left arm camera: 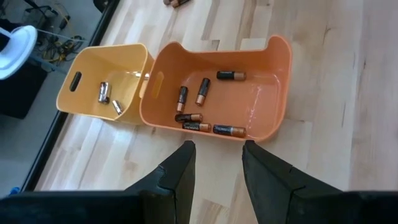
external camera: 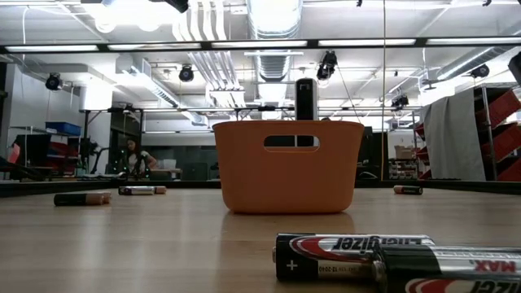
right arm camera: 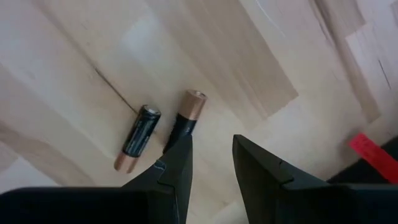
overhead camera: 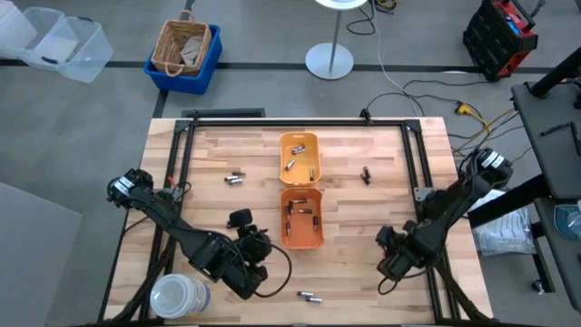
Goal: Sort batteries
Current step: Put the black battery into the orange bin
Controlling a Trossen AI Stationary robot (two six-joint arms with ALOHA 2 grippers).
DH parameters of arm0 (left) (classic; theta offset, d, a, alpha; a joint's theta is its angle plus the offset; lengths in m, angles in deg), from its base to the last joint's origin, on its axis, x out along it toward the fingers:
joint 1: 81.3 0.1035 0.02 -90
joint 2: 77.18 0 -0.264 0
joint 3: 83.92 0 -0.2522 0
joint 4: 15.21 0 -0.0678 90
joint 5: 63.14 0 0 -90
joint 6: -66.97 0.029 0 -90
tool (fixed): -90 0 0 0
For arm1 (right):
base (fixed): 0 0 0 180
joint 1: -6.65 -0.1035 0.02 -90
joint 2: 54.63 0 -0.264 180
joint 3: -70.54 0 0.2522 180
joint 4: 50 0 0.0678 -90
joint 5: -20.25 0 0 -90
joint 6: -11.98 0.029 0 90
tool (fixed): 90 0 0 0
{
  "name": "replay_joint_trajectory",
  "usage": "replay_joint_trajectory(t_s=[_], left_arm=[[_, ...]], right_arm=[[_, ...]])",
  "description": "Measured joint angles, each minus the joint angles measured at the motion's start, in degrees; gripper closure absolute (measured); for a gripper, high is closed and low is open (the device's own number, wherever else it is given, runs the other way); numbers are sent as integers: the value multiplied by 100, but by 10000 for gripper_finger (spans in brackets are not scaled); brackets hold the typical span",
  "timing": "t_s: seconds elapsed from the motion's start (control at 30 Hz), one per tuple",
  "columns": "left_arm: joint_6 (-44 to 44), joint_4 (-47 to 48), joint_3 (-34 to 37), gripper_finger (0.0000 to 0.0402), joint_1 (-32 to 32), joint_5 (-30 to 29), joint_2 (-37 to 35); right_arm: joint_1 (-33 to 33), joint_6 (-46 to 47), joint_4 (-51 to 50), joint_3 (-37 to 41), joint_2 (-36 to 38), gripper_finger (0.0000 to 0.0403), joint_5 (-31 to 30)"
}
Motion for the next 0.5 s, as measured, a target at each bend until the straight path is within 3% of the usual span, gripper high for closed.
replay_joint_trajectory(t_s=[0.5], left_arm=[[-4, -16, 0, 287, 0, -13, 0]], right_arm=[[2, 51, 436, -1, -144, 296, -240]])
